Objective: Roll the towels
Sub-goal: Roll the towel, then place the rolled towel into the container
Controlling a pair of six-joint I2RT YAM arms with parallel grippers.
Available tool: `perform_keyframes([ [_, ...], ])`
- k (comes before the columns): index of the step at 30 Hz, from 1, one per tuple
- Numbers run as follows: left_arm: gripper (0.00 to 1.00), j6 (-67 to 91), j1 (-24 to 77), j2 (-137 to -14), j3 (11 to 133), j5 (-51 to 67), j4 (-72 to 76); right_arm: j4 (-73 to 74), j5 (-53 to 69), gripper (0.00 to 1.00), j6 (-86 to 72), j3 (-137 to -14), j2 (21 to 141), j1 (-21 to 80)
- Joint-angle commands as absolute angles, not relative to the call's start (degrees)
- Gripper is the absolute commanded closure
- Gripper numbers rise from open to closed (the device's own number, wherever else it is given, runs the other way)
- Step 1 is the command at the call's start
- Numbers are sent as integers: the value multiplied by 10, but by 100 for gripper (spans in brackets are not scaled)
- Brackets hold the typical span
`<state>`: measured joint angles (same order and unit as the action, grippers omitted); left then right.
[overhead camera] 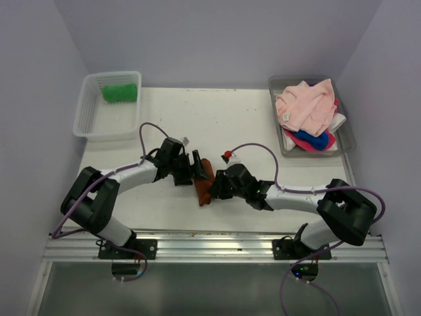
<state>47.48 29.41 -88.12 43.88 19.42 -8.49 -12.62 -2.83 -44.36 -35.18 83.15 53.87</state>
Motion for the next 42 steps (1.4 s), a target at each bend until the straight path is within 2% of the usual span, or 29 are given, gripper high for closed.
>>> perform_keyframes([
  [1,14,486,300,-899,460,203,-54,-149,-12,75,-460,-341,822,534],
  [7,21,496,312,-917,470,200,-45,-153,-4,75,-459,-342,830,533],
  [16,18,508,315,-936,479,189,-39,-154,-3,75,-455,-345,836,533],
  [18,23,511,317,-943,484,188,-39,-153,-3,75,-454,-345,836,533],
  [20,34,513,322,-950,489,186,-40,-150,-3,75,-454,-346,836,533],
  [23,47,514,324,-954,491,185,-41,-142,-2,68,-449,-350,832,532],
  [24,49,513,325,-952,493,185,-42,-131,-2,57,-448,-352,825,532],
  [27,56,508,324,-938,500,178,-60,-87,-19,40,-437,-364,794,533],
  [30,63,499,321,-923,511,175,-77,-24,-49,33,-417,-378,751,532],
  [37,66,477,286,-874,567,199,-139,146,-196,30,-382,-386,550,530],
  [42,67,442,230,-839,677,186,-223,252,-250,29,-392,-386,464,529],
])
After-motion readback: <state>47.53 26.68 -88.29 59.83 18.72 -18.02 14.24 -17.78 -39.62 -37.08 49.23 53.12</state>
